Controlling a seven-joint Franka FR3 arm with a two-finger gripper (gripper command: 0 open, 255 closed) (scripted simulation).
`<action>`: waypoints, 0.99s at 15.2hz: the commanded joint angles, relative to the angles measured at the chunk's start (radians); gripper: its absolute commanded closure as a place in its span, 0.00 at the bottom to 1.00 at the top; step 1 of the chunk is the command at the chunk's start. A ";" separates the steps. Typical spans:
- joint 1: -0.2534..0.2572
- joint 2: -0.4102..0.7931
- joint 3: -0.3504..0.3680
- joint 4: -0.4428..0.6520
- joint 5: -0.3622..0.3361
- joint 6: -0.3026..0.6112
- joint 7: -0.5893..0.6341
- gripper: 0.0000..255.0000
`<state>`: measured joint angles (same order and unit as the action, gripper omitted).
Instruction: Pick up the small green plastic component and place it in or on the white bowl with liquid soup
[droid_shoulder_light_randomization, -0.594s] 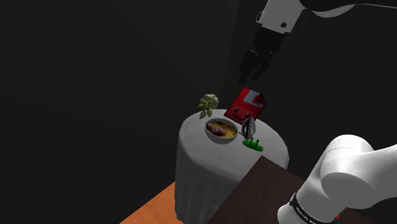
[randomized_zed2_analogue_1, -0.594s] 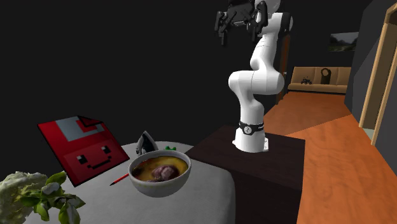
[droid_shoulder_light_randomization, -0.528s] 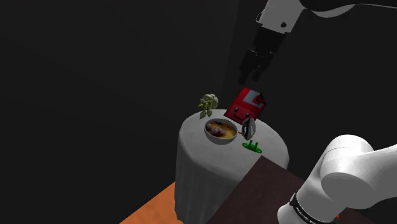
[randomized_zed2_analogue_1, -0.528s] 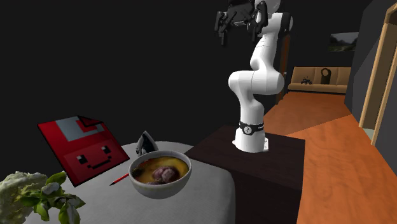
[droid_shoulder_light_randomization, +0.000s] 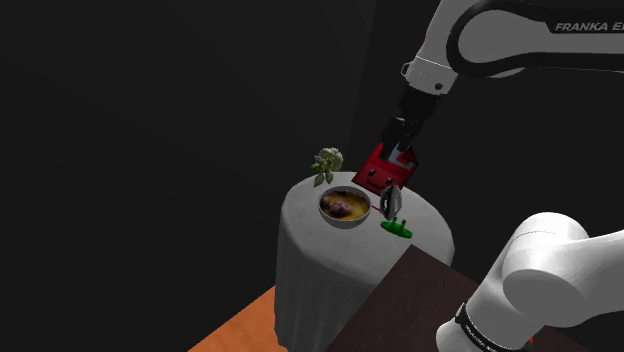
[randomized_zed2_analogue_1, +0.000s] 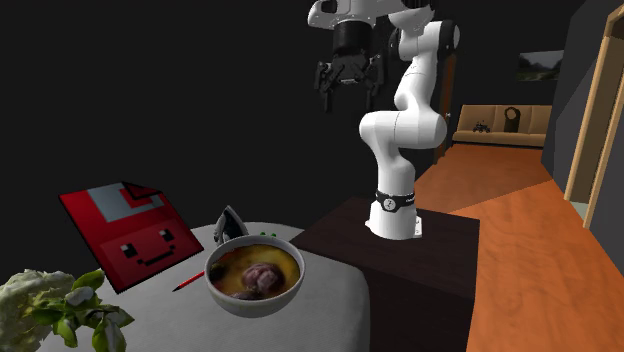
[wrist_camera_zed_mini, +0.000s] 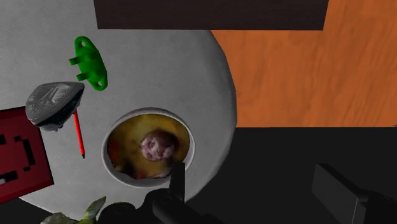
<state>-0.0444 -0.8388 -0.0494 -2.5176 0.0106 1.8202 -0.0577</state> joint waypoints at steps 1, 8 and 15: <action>-0.012 0.003 -0.031 -0.046 -0.020 0.043 -0.037 0.00; -0.064 0.063 -0.145 -0.186 -0.096 0.222 -0.163 0.00; -0.113 0.219 -0.274 -0.264 -0.167 0.436 -0.296 0.00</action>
<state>-0.1517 -0.6472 -0.3042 -2.7772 -0.1478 2.2260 -0.3330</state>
